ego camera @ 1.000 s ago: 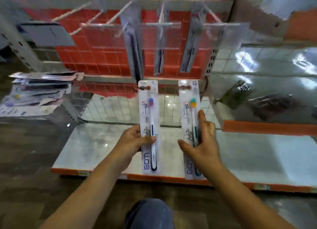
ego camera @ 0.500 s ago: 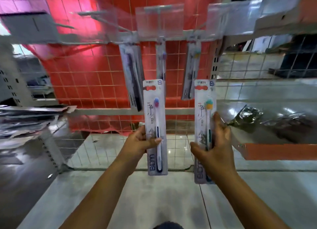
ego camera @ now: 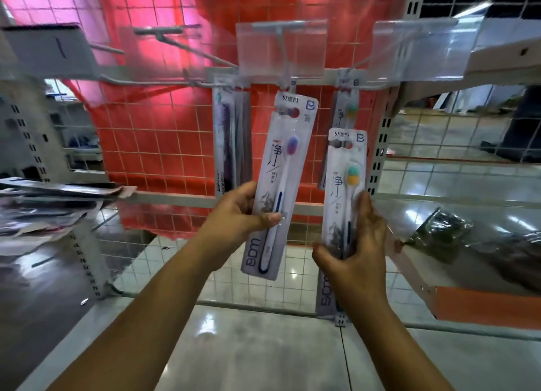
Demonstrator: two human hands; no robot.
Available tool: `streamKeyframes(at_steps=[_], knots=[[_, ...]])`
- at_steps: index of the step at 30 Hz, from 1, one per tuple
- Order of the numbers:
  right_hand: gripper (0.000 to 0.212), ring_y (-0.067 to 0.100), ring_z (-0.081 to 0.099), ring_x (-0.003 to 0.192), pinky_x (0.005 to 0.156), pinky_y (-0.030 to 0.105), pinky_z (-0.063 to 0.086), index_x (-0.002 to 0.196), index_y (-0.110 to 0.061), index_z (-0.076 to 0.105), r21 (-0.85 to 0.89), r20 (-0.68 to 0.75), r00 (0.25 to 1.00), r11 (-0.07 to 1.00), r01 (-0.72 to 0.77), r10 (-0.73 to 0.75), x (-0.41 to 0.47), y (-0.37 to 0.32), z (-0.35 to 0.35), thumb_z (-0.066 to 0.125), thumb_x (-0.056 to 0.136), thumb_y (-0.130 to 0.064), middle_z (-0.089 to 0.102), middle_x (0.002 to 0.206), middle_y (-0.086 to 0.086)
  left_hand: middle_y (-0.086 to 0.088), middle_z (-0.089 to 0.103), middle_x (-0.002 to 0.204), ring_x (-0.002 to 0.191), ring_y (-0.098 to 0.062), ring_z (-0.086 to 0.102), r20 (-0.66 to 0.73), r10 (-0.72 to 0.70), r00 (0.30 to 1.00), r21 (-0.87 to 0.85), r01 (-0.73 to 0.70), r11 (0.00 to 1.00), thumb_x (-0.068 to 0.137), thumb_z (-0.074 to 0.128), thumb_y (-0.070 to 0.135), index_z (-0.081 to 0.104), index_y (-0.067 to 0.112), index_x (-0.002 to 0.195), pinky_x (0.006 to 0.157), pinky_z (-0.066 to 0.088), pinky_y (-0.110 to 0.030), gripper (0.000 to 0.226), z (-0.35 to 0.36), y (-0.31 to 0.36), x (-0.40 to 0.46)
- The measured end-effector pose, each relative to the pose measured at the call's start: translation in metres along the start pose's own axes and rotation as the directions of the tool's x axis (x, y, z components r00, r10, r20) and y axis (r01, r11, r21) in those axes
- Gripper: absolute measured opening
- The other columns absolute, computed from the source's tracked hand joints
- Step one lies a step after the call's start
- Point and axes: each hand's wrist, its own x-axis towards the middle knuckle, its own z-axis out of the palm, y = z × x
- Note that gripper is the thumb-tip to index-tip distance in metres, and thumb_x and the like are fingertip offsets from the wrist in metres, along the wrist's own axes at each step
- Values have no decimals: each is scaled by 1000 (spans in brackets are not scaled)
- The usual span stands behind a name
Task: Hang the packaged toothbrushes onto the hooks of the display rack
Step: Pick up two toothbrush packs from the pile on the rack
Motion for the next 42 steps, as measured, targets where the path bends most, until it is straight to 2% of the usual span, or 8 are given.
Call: streamKeyframes(at_steps=[5, 9, 18, 22, 27, 31, 39, 42], knots=[[106, 6, 37, 116, 92, 23, 46, 138, -45, 1, -11, 15, 1000, 1000, 1, -1, 1, -2, -1, 73, 73, -2, 27, 125, -1, 4, 71, 87, 82, -10, 68, 3, 15, 1000, 21, -15, 1000, 80, 62, -2, 58, 18, 105, 68, 55, -21, 32, 2, 3, 7], [105, -8, 30, 104, 74, 1, 38, 133, -50, 0, -57, 9, 1000, 998, 26, -26, 5, 3, -5, 73, 73, -3, 25, 121, -5, 3, 70, 88, 85, -14, 68, 9, 41, 999, 0, -41, 999, 79, 63, 1, 57, 18, 106, 72, 56, -25, 33, 2, 9, 12], [106, -2, 35, 104, 78, 5, 38, 130, -52, -4, -57, 56, 998, 998, -4, 7, 2, 13, -7, 72, 74, -3, 18, 116, -15, 2, 71, 81, 79, -16, 68, -133, 9, 991, -163, -31, 986, 79, 59, -1, 59, 14, 98, 65, 56, -30, 25, 4, -9, 21], [104, 3, 34, 109, 66, 0, 42, 126, -56, -2, -41, 47, 998, 999, -27, 29, 5, 18, -9, 73, 74, -4, 21, 116, -13, 4, 72, 77, 75, -12, 69, -171, 4, 985, -163, -33, 986, 80, 58, -2, 59, 15, 98, 63, 56, -27, 26, -6, -15, 22], [105, -2, 28, 108, 82, 11, 36, 128, -55, -1, -97, 40, 999, 995, 28, -24, 7, 25, -3, 74, 73, -6, 14, 115, -21, 3, 72, 85, 82, -8, 69, 9, -8, 1000, -17, 8, 1000, 80, 60, -3, 59, 21, 97, 67, 55, -20, 30, 6, -12, 23], [104, 6, 33, 110, 82, 17, 38, 129, -54, 1, -114, 28, 999, 993, 28, -25, 10, 27, -2, 74, 73, -5, 16, 117, -16, 5, 72, 85, 84, -8, 68, 28, 56, 998, 0, -56, 998, 78, 61, -1, 59, 21, 98, 71, 55, -21, 30, 11, -2, 30], [102, 3, 31, 116, 64, -3, 37, 125, -56, 0, -97, 62, 998, 995, -25, 31, 7, 35, -3, 73, 75, -5, 14, 123, -16, 11, 73, 78, 77, -5, 69, -126, 105, 986, -78, -115, 990, 80, 58, -4, 58, 23, 95, 66, 56, -23, 31, 7, -3, 34], [106, 7, 31, 119, 78, 4, 37, 126, -55, -5, -124, 73, 997, 992, -27, 36, 8, 36, 0, 73, 74, -6, 16, 132, -14, 10, 73, 77, 76, -6, 69, -181, 107, 978, -133, -132, 982, 82, 54, -7, 58, 20, 97, 64, 56, -22, 31, 7, -8, 35]])
